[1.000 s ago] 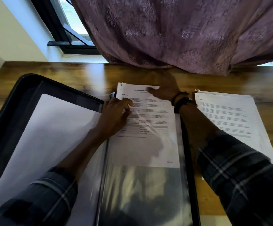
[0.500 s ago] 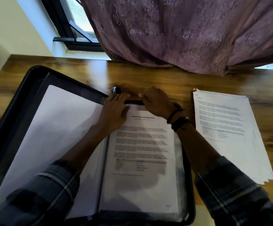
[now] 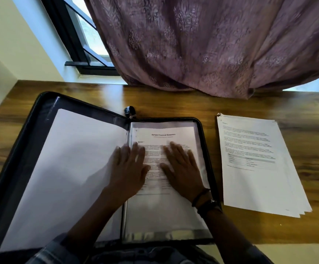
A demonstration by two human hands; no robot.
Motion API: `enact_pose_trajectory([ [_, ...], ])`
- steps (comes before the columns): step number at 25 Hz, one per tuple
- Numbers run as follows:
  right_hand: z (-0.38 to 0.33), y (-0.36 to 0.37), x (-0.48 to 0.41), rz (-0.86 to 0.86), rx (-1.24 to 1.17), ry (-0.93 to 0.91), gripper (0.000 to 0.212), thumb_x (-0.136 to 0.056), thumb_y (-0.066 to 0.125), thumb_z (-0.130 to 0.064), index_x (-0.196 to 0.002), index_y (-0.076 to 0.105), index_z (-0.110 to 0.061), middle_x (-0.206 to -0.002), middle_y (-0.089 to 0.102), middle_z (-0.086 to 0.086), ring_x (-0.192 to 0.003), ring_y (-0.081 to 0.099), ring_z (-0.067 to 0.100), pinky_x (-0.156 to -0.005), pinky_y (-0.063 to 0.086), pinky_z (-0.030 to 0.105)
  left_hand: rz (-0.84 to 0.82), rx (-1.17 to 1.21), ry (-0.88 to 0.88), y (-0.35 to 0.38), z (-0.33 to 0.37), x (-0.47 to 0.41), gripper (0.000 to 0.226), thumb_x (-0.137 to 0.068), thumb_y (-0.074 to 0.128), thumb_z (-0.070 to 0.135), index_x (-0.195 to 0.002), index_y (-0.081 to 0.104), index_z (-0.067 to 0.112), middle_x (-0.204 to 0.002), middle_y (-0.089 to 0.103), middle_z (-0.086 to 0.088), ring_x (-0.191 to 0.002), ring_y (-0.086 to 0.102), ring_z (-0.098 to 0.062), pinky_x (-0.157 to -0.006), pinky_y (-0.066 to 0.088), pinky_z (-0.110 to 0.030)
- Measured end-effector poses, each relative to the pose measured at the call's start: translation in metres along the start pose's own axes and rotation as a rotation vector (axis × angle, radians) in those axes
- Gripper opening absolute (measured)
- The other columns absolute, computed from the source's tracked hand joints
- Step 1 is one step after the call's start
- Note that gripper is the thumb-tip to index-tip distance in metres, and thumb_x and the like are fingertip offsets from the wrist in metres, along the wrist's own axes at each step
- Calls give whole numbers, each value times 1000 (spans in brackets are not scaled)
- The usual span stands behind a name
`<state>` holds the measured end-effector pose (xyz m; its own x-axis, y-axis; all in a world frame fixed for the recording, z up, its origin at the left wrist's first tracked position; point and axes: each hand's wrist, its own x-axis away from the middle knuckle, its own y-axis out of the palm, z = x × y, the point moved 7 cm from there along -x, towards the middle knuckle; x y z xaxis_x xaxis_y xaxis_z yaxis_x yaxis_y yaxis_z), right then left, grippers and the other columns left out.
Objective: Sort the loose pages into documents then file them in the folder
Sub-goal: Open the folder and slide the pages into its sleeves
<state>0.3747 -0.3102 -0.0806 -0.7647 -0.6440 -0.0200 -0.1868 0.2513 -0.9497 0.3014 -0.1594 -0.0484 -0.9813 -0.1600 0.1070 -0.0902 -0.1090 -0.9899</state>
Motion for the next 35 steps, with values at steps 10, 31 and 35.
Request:
enact_pose_trajectory([
  [10, 43, -33, -1, 102, -290, 328, 79, -92, 53, -53, -154, 21, -14, -162, 11, 12, -150, 9, 30, -119, 13, 42, 38, 64, 18, 5, -3, -24, 68, -101, 18, 53, -145, 42, 7, -149, 42, -21, -139, 38, -42, -115, 26, -57],
  [31, 78, -63, -31, 294, -706, 523, 28, -82, 73, -7, -104, 57, -2, -91, 59, 6, -88, 58, 19, -70, 47, 13, 98, 310, -36, 4, 35, 23, 99, -79, -6, 81, -154, 24, 23, -163, 18, -3, -152, 9, -21, -121, 1, -40],
  [35, 73, -64, -33, 248, -689, 510, 39, -83, 72, -11, -117, 56, 0, -113, 63, 11, -105, 59, 21, -80, 47, 25, 30, 261, -71, 8, 47, 27, 102, -76, 6, 85, -156, 12, 22, -164, 2, -5, -152, -1, -24, -121, -4, -44],
])
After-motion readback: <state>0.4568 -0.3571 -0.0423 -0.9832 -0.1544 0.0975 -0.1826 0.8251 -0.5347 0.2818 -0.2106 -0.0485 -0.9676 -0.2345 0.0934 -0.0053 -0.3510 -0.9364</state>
